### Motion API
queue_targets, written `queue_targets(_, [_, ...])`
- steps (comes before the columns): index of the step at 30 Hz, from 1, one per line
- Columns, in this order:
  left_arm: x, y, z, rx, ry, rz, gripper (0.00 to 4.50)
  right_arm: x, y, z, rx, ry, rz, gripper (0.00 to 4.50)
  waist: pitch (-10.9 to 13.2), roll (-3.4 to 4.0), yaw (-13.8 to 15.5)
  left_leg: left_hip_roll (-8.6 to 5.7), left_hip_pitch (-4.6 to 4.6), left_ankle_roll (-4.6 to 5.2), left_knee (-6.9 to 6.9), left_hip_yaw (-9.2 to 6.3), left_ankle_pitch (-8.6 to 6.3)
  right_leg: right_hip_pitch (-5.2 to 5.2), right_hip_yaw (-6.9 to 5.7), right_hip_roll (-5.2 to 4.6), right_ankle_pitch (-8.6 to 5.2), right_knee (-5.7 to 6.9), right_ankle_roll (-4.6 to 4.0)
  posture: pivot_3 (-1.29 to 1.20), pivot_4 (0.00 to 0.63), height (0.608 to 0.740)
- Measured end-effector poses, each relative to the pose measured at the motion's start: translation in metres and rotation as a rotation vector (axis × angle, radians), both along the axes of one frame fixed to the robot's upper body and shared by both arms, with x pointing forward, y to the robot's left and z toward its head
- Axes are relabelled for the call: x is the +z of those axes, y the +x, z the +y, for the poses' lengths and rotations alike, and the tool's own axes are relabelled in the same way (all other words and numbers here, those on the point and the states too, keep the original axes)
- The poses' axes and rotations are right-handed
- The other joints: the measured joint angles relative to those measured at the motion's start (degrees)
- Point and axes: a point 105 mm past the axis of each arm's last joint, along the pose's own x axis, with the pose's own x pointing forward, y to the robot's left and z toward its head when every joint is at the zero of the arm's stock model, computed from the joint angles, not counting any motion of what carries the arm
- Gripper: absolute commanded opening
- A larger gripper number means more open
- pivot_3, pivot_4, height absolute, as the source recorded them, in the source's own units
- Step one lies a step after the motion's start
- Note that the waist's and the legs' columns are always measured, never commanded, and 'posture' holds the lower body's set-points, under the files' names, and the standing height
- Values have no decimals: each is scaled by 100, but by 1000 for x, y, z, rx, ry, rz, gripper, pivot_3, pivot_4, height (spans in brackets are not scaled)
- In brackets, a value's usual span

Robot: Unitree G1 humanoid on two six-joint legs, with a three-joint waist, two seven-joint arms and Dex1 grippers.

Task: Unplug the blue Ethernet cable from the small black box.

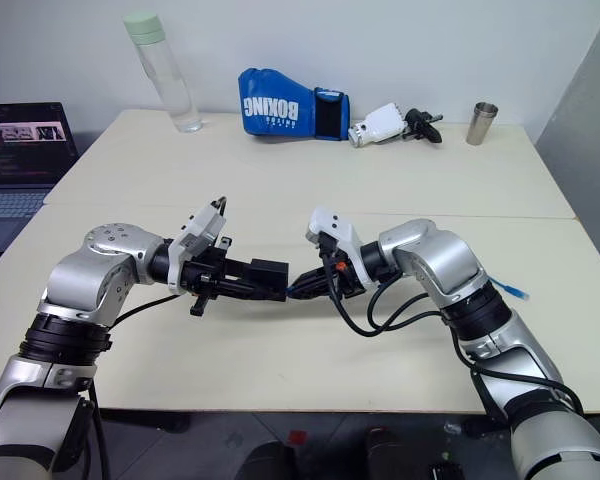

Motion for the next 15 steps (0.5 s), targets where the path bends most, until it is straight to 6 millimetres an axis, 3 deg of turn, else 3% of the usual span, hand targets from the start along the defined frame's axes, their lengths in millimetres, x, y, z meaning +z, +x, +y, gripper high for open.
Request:
queue_targets(8, [0,-3,-2,-16,3,-6,794,0,-2,-3,23,-9,6,25,1,-1,0,0,0,0,0,0,0,0,0,0,0,0,0,0,150,740])
queue_targets(15, [1,-2,6,12,17,-10,794,-16,6,-39,-55,-88,30,24,3,-2,5,0,0,0,0,0,0,0,0,0,0,-1,0,0,150,740])
